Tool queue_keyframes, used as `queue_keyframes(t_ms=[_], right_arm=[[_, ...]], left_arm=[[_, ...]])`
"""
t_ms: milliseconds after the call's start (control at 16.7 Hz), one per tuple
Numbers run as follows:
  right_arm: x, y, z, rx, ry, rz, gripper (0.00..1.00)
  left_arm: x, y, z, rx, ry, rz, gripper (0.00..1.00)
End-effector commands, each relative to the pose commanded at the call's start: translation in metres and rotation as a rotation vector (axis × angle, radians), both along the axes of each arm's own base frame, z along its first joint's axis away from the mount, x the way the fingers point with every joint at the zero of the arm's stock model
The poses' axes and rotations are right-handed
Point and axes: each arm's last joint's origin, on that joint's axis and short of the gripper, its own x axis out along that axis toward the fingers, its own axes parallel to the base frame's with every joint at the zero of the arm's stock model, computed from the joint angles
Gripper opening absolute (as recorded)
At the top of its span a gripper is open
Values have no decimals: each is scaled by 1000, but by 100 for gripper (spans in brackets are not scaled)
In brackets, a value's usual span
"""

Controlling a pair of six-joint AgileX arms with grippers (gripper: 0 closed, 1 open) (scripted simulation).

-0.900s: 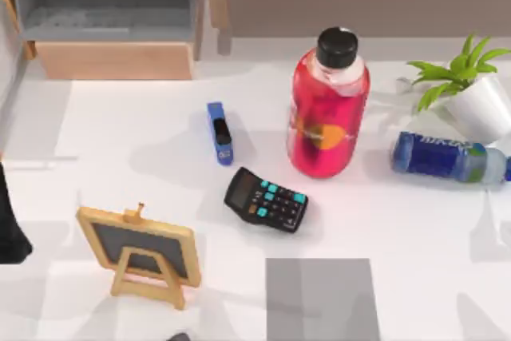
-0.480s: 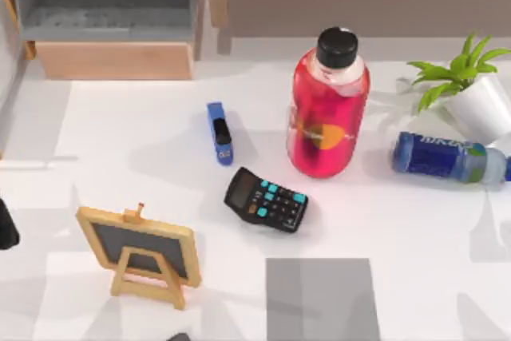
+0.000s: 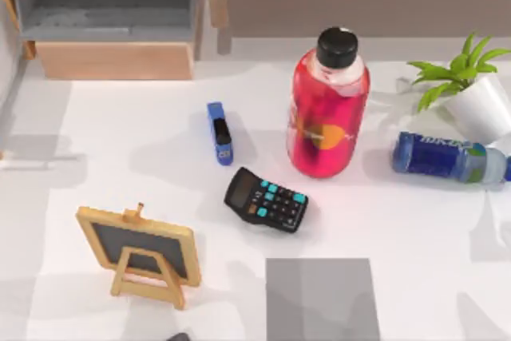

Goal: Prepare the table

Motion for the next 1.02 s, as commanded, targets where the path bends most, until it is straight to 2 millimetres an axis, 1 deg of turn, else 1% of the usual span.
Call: queue_keyframes(t_ms=[120,240,360,480,600,720,840,900,1020], right_arm=[[0,0,0,0,0,0,100],[0,0,0,0,0,0,100],[0,0,0,0,0,0,100],[0,0,0,0,0,0,100],[0,0,0,0,0,0,100],[0,0,0,0,0,0,100],[0,0,0,0,0,0,100],[0,0,0,0,0,0,100],[0,0,0,0,0,0,100]], left_arm=[[31,11,32,14,93,19,100],[69,27,57,15,193,38,100],[111,45,70,2,299,58,100],[156,66,69,-24,408,77,100],[199,89,53,-60,519,97,100],[237,110,24,-103,630,115,100],[269,127,-13,-150,740,129,100],[281,134,-34,-173,793,134,100],[300,143,-75,-217,890,142,100]])
